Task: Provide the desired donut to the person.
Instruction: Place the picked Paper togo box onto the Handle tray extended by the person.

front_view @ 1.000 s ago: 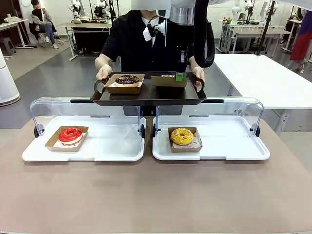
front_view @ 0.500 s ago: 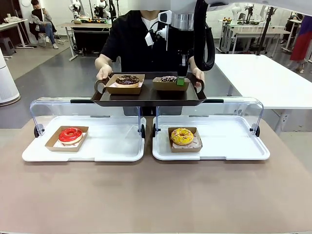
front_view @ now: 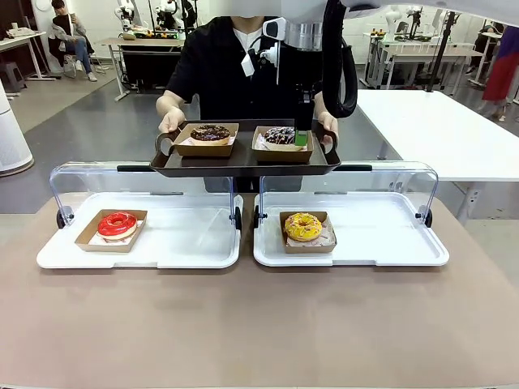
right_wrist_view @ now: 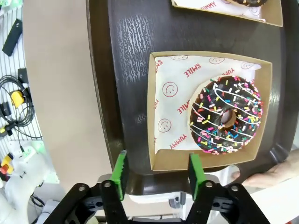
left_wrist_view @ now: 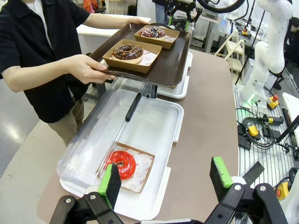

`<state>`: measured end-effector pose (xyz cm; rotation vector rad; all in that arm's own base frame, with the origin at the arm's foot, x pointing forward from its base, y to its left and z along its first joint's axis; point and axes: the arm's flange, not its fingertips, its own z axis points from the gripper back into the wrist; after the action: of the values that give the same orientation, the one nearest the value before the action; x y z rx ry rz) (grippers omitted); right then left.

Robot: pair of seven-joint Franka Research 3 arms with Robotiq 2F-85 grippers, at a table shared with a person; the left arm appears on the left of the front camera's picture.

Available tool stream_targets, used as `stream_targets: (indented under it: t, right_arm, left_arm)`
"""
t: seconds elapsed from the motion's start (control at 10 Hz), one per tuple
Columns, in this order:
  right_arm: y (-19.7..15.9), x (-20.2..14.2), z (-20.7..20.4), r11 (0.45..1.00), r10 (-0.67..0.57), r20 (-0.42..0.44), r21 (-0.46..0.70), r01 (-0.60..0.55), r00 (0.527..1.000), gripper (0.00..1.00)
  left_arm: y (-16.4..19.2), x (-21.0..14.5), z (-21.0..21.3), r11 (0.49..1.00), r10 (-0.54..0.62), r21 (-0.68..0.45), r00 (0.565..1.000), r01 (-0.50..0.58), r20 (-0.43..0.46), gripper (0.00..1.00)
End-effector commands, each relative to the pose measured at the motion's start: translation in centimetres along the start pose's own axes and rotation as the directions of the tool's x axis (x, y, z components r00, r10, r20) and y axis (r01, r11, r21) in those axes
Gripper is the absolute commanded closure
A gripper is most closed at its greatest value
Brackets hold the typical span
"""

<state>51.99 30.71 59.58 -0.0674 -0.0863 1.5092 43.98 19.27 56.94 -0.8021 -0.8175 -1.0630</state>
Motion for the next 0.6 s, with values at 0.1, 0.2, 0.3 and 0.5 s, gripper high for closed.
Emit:
stream_targets:
  t: [0.1,0.2,0.3,0.5]
  right_arm:
    - [-0.08,-0.65,-0.04,1.0,0.017,-0.011,-0.008,-0.017,1.0,0.0]
    - [-0.12,-0.74,-0.02,1.0,0.016,-0.01,-0.006,-0.016,1.0,0.0]
    - [-0.1,-0.81,0.02,1.0,0.017,-0.01,-0.005,-0.017,1.0,0.0]
    - [-0.1,-1.08,0.15,1.0,0.018,-0.005,0.001,-0.018,1.0,0.0]
  left_arm:
    - [-0.08,0.07,0.09,1.0,-0.005,0.002,1.0,0.005,0.002,0.0]
    - [-0.08,0.07,0.09,1.0,-0.005,0.002,1.0,0.005,0.002,0.0]
    - [-0.08,0.07,0.09,1.0,-0.005,0.002,1.0,0.005,0.002,0.0]
    - [-0.08,0.07,0.09,1.0,-0.005,0.002,1.0,0.005,0.002,0.0]
